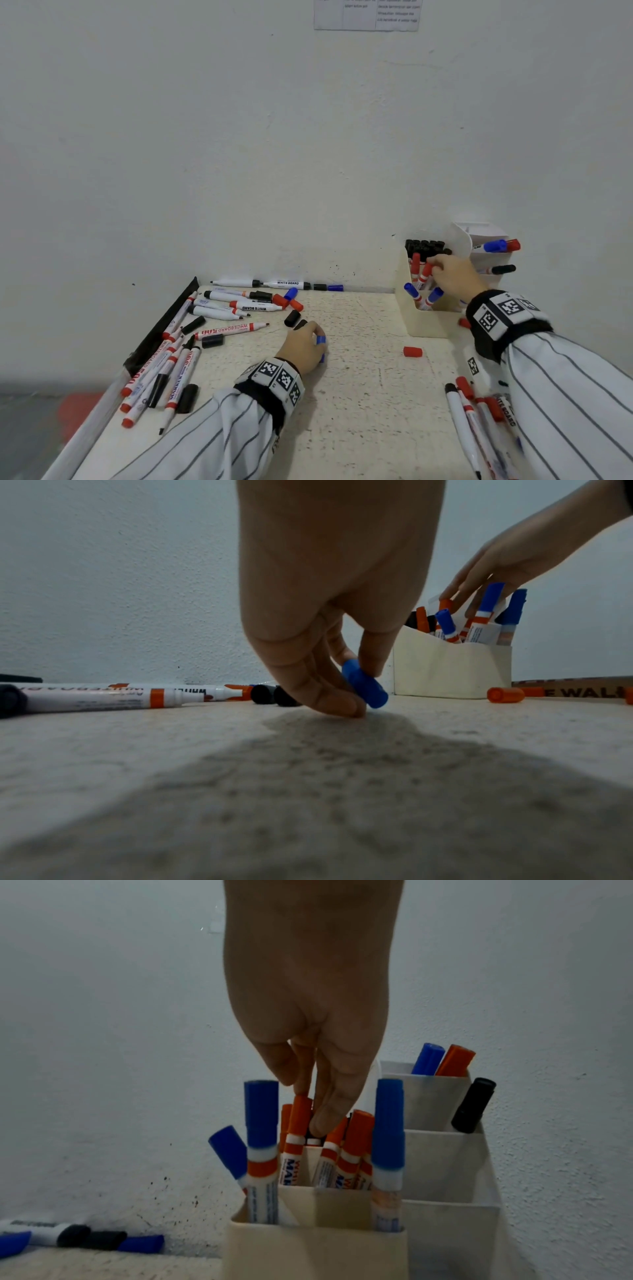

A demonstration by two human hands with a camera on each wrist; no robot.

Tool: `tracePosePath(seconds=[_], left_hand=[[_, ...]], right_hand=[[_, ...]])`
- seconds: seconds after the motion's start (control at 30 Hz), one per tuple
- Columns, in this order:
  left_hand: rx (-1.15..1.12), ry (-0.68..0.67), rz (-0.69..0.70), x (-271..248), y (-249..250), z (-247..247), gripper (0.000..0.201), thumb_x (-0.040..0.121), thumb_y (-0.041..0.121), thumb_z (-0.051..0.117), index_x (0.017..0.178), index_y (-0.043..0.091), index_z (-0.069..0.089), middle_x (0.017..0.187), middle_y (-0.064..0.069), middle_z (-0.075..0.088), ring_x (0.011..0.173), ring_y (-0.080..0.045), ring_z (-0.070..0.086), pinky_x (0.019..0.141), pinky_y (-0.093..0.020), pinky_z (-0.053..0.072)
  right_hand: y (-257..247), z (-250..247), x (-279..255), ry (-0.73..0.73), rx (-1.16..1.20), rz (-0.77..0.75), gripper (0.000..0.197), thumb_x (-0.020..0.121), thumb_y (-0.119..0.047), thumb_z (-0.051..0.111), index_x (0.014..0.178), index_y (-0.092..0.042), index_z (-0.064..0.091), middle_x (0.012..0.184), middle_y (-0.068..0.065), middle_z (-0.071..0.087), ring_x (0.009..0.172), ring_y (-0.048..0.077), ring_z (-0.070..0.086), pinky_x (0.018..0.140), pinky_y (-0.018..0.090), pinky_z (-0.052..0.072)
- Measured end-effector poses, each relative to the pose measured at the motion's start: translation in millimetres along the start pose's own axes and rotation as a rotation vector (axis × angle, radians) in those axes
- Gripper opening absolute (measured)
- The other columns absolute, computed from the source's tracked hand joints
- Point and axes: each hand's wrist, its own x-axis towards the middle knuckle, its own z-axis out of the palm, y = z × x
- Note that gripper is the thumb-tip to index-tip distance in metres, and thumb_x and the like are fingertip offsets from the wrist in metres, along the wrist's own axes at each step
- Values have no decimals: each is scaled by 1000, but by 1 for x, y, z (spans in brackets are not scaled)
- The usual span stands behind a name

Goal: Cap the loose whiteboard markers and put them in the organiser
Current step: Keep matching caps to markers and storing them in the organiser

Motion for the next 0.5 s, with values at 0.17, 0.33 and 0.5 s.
tracePosePath(seconds=[0.17,0.33,0.5], left_hand=[[0,-14,-17,1,0,1,7,94,21,52,99,21,46,85,0,52,83,-17,51,73,-24,40],[18,-1,-38,0,3,4,6,94,20,51,99,19,47,96,-5,55,84,-18,51,73,-25,39],[32,4,-71,-4,8,2,6,95,18,50,100,17,47,99,-5,53,87,-17,50,76,-25,39]], right_hand=[[-2,-16,-18,206,133,-62,26,96,-7,44,118,-3,56,89,5,60,72,16,56,61,22,43],[7,-43,-45,341,256,-111,14,91,-6,46,92,-8,59,75,5,56,60,13,51,53,12,41],[26,-61,-76,148,105,70,13,92,-12,47,89,-5,57,79,8,58,57,13,49,52,19,41]])
